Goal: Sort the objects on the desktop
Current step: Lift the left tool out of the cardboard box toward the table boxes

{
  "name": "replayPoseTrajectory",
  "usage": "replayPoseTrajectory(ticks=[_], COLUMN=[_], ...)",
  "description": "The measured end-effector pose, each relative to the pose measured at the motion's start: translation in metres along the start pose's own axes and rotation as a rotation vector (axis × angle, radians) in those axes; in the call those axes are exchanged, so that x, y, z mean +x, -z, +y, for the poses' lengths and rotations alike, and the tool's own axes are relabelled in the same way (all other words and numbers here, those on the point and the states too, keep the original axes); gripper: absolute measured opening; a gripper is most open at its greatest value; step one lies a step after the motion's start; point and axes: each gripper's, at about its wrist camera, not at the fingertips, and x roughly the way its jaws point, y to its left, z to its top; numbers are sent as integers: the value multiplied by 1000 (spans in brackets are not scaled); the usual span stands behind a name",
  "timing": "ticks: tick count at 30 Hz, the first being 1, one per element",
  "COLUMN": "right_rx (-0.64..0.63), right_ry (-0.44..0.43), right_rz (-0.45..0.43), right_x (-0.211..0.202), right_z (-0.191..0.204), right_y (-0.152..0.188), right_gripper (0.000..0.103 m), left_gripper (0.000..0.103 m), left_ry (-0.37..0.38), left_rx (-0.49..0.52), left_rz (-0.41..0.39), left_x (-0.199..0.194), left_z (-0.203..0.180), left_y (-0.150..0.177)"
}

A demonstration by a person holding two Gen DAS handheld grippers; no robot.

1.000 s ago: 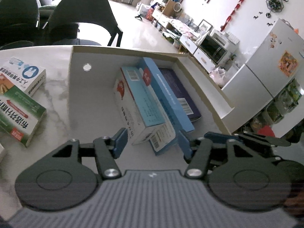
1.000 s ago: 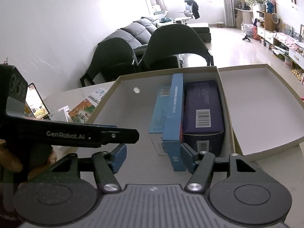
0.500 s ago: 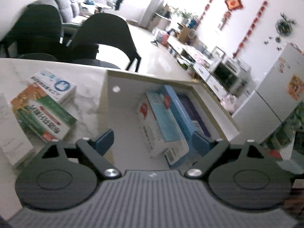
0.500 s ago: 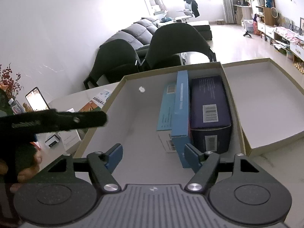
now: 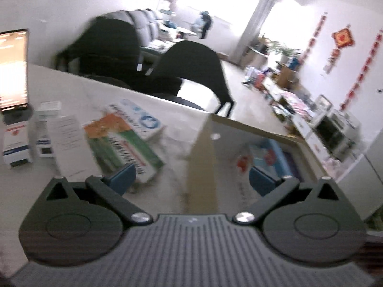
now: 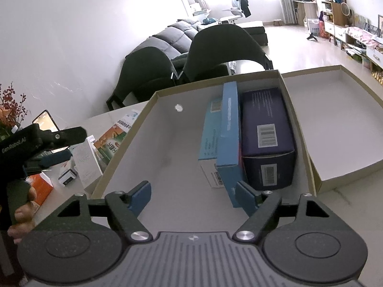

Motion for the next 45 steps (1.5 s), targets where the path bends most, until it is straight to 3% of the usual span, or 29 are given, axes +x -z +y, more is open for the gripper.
replayPoseTrajectory(ticks=[14, 20, 25, 40, 45], right_rx=[1, 6, 10, 19, 17], right_ry=[3, -1, -3, -17, -18], right_rz=[22, 33, 38, 44, 44], right_x=[9, 13, 15, 17, 16], right_z=[-2, -5, -7, -13, -13], right_y=[1, 2, 1, 1, 1], right_gripper=[86, 86, 86, 86, 86], left_gripper=[103, 103, 103, 103, 95], left_ry=[-335, -441, -473, -474, -478], left_rx=[4, -75, -131, -200, -201], left_rz=[-8, 8, 30, 15, 14], left_x=[20, 31, 40, 66, 72], left_z=[30, 52, 66, 79, 80], left_y=[15, 20, 25, 36, 39])
